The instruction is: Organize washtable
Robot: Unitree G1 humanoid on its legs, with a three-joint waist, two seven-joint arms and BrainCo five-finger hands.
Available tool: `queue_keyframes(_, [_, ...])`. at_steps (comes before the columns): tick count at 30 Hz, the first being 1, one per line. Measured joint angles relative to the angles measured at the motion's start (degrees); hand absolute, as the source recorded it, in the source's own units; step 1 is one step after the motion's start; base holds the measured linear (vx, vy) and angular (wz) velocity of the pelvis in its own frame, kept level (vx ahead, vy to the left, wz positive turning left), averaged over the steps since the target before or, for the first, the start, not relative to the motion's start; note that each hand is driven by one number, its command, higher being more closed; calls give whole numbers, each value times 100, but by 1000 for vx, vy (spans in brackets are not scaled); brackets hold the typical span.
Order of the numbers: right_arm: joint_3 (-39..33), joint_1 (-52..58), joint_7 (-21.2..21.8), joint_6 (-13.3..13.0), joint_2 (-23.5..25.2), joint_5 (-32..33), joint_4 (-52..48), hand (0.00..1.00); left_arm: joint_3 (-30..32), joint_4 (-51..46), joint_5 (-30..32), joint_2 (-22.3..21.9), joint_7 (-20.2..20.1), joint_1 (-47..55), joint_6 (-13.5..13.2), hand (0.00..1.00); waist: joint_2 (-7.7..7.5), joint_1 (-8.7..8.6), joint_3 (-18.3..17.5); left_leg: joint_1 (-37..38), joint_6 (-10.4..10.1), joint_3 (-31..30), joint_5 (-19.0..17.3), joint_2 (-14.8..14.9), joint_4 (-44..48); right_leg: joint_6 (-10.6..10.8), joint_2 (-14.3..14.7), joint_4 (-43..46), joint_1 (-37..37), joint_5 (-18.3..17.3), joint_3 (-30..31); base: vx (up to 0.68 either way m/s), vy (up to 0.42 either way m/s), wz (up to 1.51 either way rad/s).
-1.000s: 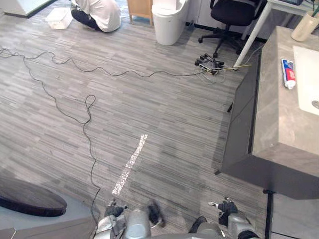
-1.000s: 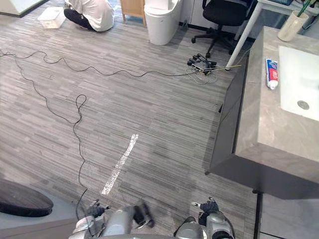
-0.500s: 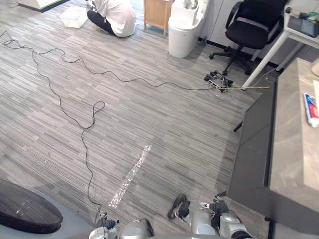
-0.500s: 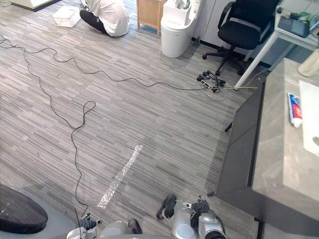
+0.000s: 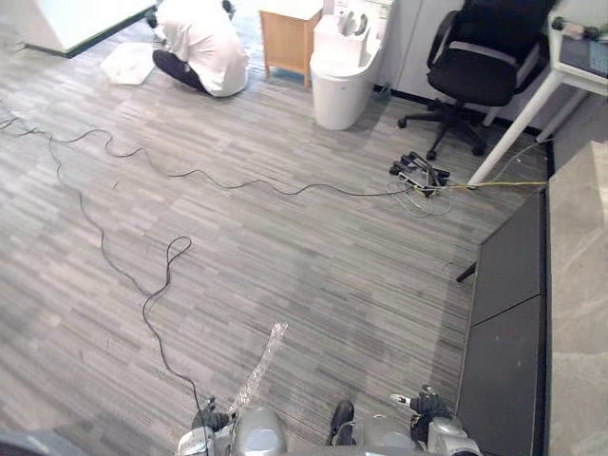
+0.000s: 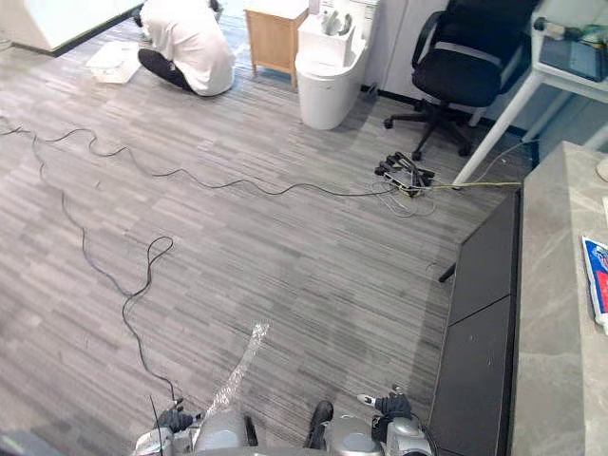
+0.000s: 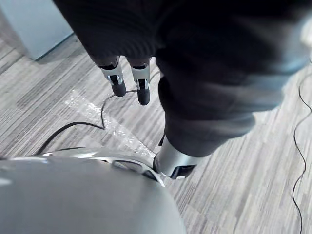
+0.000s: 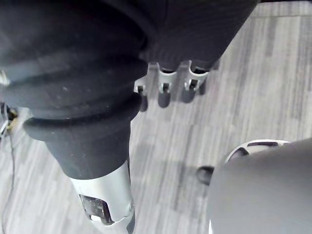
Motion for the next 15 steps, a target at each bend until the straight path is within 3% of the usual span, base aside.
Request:
queue_keyframes(2, [-7, 28, -6, -3, 22, 1, -9, 0, 16, 5, -2, -16, 5, 21, 3, 0, -3, 7, 20, -259, -59, -1337, 73, -485, -1171, 247, -159, 184, -33, -191, 622, 148, 366, -116])
queue_keyframes(3, [0, 36, -3, -5, 12, 0, -13, 0, 19, 4, -3, -47, 7, 27, -1, 0, 23, 21, 18, -237, -158, -1710, 166, -564, -1498, 314, -174, 227, -73, -232, 777, 82, 312, -127])
queue_keyframes(4, [-1, 74, 0, -10, -45, 2, -49, 0, 28, 24, -8, -123, 14, 75, -14, 0, 83, 48, 8, -144, -242, -1830, 501, -598, -1534, 452, -123, 278, -77, -285, 1000, 121, 302, -131])
queue_keyframes(5, [1, 168, -13, -5, 14, -4, -170, 0, 40, 26, -14, -108, 26, 148, -32, 0, 62, 153, -31, -37, 35, -1904, 644, -788, -1524, 494, -176, 229, -61, -282, 1315, 248, 447, -132])
queue_keyframes(7, [0, 350, -11, -2, 178, -7, -338, 0, 204, -77, -24, -50, 49, 170, -54, 0, -202, 172, -109, -46, 344, -1606, 409, -856, -1276, 530, -287, 256, -58, -254, 1444, 260, 367, -83])
queue_keyframes(11, [5, 443, 8, -4, 288, -128, -425, 0, 416, -62, -51, -90, 97, 247, -34, 0, -296, 315, -167, 325, 633, -761, 53, -721, -1080, 696, -429, 910, -316, -306, 1597, 201, 212, -105])
queue_keyframes(13, [6, 443, 41, -3, 328, -227, -485, 0, 416, -49, -47, -86, 105, 266, -14, 0, -303, 300, -176, 656, 751, -241, -100, -685, -1129, 829, -728, 2031, -877, -391, 1099, 190, 154, -123])
queue_keyframes(15, [-3, 395, 102, -3, 262, -249, -498, 0, 410, 9, -48, -67, 104, 265, 5, 0, -301, 270, -175, 918, 763, 198, -124, -619, -1152, 723, -1073, 2763, -1249, -376, 280, 186, 51, -113])
